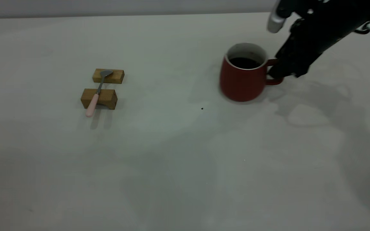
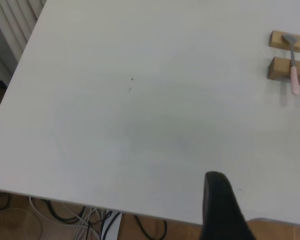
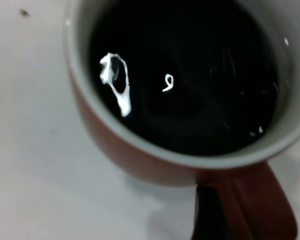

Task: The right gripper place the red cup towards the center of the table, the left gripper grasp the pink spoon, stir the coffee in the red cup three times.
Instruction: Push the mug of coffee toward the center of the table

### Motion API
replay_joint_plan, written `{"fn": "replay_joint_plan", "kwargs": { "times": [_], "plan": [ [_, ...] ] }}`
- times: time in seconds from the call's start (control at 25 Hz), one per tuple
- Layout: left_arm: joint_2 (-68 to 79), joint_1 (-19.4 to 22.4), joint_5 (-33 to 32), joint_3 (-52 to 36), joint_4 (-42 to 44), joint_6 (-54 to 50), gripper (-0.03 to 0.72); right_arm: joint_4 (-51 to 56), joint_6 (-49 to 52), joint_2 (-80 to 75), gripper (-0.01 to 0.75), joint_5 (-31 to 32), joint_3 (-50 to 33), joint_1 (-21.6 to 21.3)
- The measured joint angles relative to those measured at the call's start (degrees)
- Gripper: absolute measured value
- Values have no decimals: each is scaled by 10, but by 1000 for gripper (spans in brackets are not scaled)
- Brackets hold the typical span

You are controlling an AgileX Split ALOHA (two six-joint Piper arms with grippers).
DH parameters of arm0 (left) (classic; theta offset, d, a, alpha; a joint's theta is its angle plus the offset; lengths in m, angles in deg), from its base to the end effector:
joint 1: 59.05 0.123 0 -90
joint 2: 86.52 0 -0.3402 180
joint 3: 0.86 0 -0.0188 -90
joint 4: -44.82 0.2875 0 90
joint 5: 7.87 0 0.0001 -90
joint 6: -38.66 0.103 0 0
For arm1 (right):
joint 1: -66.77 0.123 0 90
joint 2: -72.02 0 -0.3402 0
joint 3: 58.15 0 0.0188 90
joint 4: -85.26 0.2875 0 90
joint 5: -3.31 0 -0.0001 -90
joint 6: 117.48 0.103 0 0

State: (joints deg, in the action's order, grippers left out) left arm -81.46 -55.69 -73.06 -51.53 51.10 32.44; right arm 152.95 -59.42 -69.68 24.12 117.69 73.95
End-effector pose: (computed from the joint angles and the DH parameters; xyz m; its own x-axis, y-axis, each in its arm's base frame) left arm -0.0244 0.0088 0.2779 -0.5010 -0.0916 -0.8606 -0.1751 0.9846 -0.0029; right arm 0.4783 0.0945 0.0190 -0.2884 -0.8221 -0.4908 -0.8837 0.4259 -0.1941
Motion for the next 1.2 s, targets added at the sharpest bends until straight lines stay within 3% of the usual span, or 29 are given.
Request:
{"fn": "replay_joint_plan", "kwargs": {
  "times": [0.4,0.76,1.04,1.2],
  "plan": [
    [0,0,0,0,0,0,486,58,0,-8,533,-10,23,87],
    [0,0,0,0,0,0,486,77,0,-19,533,8,64,139],
    [0,0,0,0,0,0,486,77,3,-17,533,17,67,154],
    [0,0,0,0,0,-1,486,77,70,20,533,23,55,128]
  ]
}}
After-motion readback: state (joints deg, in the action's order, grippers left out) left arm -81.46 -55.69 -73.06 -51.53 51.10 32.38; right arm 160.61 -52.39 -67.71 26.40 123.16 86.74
